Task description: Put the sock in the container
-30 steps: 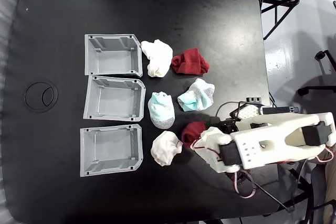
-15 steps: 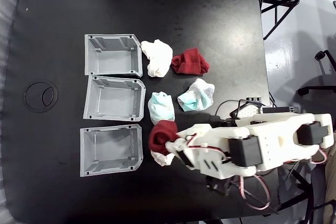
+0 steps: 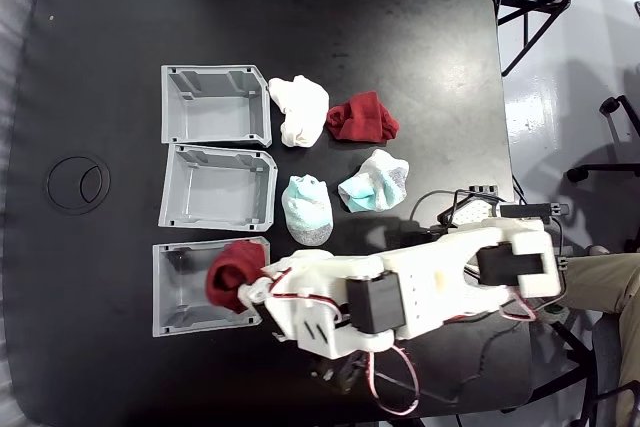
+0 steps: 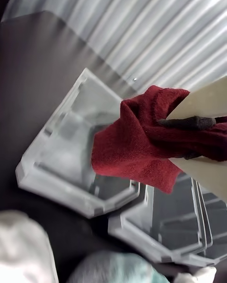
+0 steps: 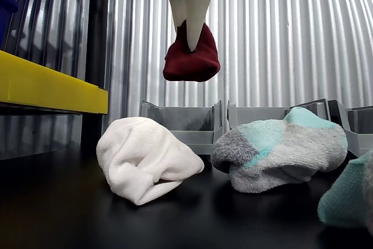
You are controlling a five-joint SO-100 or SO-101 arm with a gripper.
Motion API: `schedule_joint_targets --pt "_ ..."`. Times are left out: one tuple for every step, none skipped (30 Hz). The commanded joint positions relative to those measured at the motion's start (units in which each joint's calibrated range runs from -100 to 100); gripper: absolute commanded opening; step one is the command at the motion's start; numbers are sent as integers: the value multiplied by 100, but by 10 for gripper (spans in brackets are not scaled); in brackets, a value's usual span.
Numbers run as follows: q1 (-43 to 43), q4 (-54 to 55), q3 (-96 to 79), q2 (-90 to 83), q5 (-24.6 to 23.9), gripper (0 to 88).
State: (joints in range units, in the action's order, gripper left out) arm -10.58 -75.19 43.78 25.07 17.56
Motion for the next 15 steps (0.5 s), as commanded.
schedule_joint_targets --pt "31 13 1041 466 -71 13" --pt "39 13 1140 592 -71 13" --pt "47 13 1194 692 -77 13" --pt "47 13 1248 776 -94 13" --pt "23 13 1248 834 -94 13" --pt "-8 13 1257 893 -94 13" --pt "-32 13 1257 951 -94 13" --pt "-71 13 1275 1018 -94 13" --pt "-87 13 1284 1069 -94 13" --pt "-95 13 1284 1110 -94 13" --pt "-103 21 1275 1136 -94 13" --pt "-103 21 1275 1169 -94 13" --pt "-103 21 1275 1202 -94 13" --pt "-103 30 1275 1228 -94 13" --pt "-103 30 1275 1253 -94 13"
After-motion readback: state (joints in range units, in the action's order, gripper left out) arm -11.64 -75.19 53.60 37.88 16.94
